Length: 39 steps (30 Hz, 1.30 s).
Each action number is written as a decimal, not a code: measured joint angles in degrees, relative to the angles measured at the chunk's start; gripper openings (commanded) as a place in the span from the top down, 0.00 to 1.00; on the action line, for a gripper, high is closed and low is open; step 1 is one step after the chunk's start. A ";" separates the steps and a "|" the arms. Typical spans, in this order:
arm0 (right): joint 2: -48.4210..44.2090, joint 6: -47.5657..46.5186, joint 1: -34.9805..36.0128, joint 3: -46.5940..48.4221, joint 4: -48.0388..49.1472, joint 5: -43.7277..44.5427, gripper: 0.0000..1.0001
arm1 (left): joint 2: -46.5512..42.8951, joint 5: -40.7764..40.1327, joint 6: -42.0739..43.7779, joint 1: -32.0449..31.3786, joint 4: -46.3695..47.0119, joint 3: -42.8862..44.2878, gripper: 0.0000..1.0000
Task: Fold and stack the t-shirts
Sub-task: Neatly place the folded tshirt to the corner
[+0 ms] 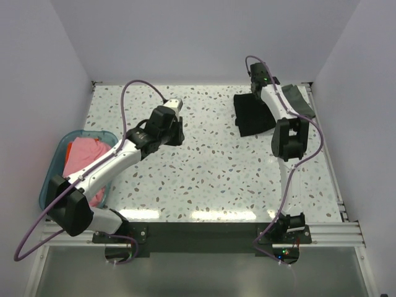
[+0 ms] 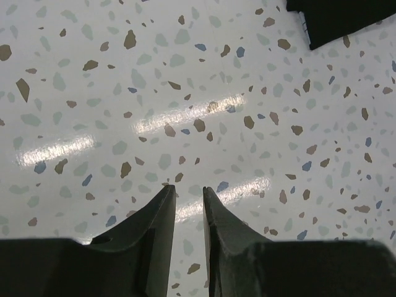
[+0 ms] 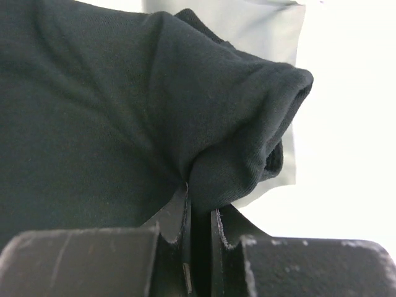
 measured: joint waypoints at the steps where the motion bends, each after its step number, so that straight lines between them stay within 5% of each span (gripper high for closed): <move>1: 0.26 -1.38 -0.59 1.25 0.28 0.79 1.00 | -0.09 0.15 0.20 0.02 0.02 0.00 0.70; 16: 2.05 -11.13 -3.02 9.38 5.79 5.97 1.00 | 1.44 3.89 1.20 2.71 0.74 -0.48 0.71; 39: -0.13 -11.69 -3.65 9.27 7.39 5.84 1.00 | 2.40 7.41 1.20 3.34 1.44 -1.88 0.71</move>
